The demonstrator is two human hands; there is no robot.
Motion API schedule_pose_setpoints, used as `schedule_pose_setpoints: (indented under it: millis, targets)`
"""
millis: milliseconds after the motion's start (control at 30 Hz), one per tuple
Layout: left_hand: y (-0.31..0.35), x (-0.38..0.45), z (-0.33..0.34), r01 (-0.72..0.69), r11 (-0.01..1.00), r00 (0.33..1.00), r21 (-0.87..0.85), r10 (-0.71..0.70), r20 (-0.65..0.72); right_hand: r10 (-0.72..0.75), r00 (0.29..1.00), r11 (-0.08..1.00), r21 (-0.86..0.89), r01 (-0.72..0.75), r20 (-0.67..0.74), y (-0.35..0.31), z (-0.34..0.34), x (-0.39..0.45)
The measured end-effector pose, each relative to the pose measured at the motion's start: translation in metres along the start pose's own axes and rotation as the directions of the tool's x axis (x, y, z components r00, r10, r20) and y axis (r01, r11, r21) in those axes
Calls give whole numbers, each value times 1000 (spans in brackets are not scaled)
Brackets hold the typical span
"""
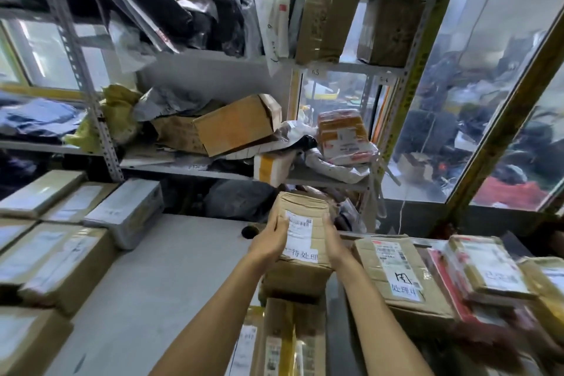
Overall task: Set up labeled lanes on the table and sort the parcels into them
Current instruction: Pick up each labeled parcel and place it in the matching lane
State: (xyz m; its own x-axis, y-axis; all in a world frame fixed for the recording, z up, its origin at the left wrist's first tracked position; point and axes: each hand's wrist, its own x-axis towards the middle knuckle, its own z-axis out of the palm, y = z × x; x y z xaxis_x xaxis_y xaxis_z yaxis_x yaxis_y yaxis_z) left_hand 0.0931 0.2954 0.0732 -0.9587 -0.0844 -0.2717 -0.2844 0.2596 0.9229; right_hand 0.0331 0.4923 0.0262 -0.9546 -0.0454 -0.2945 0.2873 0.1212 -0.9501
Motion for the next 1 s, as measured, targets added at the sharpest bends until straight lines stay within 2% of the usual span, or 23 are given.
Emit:
schedule_pose_setpoints:
  millis: [67,167,300,467,567,633,800,900,1000]
  targets:
    - [20,-22,-8,6,999,1000,39,-7,7,42,999,999,19,-42,35,10,3,14]
    - [57,-68,-14,8,999,1000,43,-8,4,65,998,997,-40,-66,-13,-58,21,-82]
    - [66,-85,-16,15,1000,1000,27,-14,-8,-23,999,947,-322,6,-48,-97,27,-141]
    - [47,-95,-28,-36,994,986,102,52,-158,-116,991,802,-595,51,-72,-99,33,-153]
    - [31,-115,-49,-125,979,943,162,168,-287,-164,986,706,-703,86,-44,-102,45,-162]
    - [17,-129,-72,-133,963,911,234,211,-353,-244,969,650,-746,141,-29,-101,59,-166]
    - [-30,-170,-135,111,857,793,504,229,-564,-518,850,559,-715,421,96,-99,129,-182]
    - [-60,-205,-170,251,817,736,519,187,-651,-550,800,460,-712,530,239,-88,188,-196]
    - [-89,-246,-209,372,799,679,473,113,-725,-521,766,403,-683,609,376,-79,247,-220]
